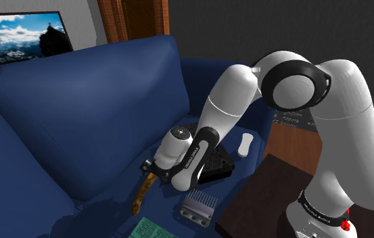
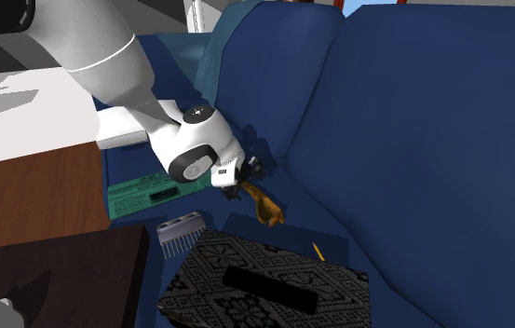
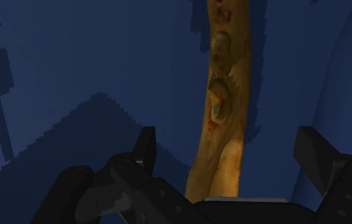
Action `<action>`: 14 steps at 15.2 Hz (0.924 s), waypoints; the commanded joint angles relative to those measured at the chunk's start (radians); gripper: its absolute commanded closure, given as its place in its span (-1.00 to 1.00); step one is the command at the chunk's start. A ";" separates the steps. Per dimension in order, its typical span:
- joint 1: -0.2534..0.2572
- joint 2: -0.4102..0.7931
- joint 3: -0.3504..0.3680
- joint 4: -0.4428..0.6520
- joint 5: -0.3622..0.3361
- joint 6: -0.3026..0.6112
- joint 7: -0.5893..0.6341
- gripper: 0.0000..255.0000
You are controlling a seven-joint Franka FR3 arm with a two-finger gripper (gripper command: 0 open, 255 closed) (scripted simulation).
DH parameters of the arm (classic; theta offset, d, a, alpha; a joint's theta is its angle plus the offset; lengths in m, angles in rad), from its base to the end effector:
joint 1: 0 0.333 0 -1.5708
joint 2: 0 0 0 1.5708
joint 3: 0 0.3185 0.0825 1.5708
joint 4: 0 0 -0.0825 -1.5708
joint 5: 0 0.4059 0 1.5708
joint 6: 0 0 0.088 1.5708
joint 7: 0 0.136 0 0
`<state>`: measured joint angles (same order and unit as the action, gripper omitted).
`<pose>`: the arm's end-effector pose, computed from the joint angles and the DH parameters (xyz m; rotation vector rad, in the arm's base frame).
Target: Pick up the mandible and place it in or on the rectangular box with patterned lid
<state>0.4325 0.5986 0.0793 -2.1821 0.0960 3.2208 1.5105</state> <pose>0.5319 0.2896 0.1140 -2.3120 1.4493 -0.2594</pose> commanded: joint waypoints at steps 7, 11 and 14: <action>0.009 0.077 -0.007 0.065 -0.001 0.013 0.002 -1.00; 0.009 0.077 -0.007 0.064 -0.001 0.013 0.002 -1.00; 0.009 0.077 -0.007 0.064 -0.001 0.013 0.002 1.00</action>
<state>0.4414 0.6752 0.0727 -2.1175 0.0951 3.2339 1.5121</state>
